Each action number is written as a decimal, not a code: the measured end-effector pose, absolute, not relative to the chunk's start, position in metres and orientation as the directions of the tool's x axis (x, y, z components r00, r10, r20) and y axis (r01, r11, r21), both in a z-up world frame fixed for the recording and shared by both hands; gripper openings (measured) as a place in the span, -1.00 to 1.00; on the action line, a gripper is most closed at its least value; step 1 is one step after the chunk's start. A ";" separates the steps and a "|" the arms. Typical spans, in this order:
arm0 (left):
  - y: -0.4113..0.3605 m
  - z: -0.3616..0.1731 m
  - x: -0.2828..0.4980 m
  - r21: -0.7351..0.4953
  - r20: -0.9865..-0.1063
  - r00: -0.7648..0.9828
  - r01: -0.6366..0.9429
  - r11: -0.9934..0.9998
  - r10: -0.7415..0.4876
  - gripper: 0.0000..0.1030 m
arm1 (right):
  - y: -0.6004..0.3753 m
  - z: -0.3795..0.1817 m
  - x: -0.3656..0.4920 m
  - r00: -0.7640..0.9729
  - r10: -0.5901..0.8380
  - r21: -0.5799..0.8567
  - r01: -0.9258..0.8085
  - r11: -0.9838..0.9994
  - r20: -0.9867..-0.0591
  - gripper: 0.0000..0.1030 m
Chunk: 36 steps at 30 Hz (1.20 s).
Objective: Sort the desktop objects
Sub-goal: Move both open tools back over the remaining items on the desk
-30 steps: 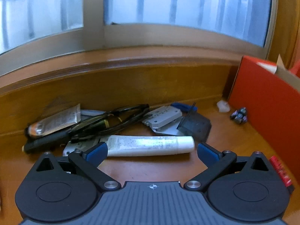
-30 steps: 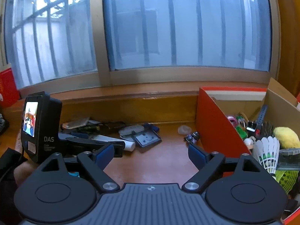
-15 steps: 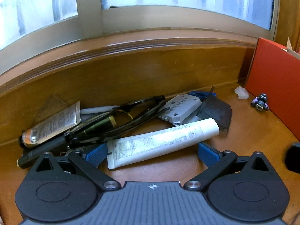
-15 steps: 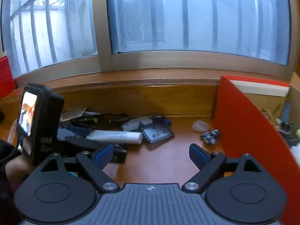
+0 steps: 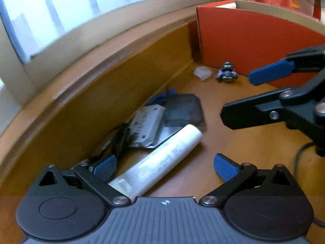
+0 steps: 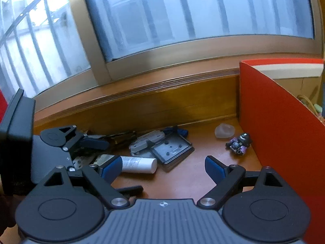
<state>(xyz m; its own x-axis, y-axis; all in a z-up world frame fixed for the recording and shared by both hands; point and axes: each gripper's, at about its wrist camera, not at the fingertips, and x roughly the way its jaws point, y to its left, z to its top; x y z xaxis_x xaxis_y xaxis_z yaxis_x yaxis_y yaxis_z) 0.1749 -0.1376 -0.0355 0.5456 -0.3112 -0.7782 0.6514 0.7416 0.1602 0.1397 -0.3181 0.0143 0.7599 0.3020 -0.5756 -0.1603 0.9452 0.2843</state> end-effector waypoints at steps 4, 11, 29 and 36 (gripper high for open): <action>-0.133 -0.033 0.168 0.045 -0.795 0.465 0.686 0.726 -0.390 0.99 | -0.325 0.012 0.143 0.765 0.297 0.309 -0.135 0.942 -0.571 0.74; -0.132 -0.018 0.147 -0.071 -0.751 0.438 0.690 0.720 -0.494 0.94 | -0.330 0.021 0.134 0.793 0.273 0.296 -0.123 0.947 -0.544 0.74; -0.040 -0.039 0.120 -0.045 -0.780 0.593 0.265 0.963 -0.199 0.93 | -0.259 -0.015 0.243 0.710 0.300 0.190 -0.232 0.954 -0.638 0.09; 0.004 -0.046 0.106 0.006 -0.782 0.621 0.085 0.996 -0.048 0.97 | -0.215 -0.016 0.206 0.591 0.444 0.172 -0.460 0.871 -0.673 -0.05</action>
